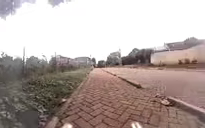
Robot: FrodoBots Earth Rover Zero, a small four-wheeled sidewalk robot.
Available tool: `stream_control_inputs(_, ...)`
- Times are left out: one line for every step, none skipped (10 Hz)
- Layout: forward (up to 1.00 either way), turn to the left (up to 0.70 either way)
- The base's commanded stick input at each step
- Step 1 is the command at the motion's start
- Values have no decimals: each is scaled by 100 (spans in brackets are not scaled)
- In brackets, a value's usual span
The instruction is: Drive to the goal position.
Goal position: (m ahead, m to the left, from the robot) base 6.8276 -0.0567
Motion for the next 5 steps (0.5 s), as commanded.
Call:
stream_control_inputs(70,0)
stream_control_inputs(70,0)
stream_control_inputs(70,0)
stream_control_inputs(70,0)
stream_control_inputs(70,0)
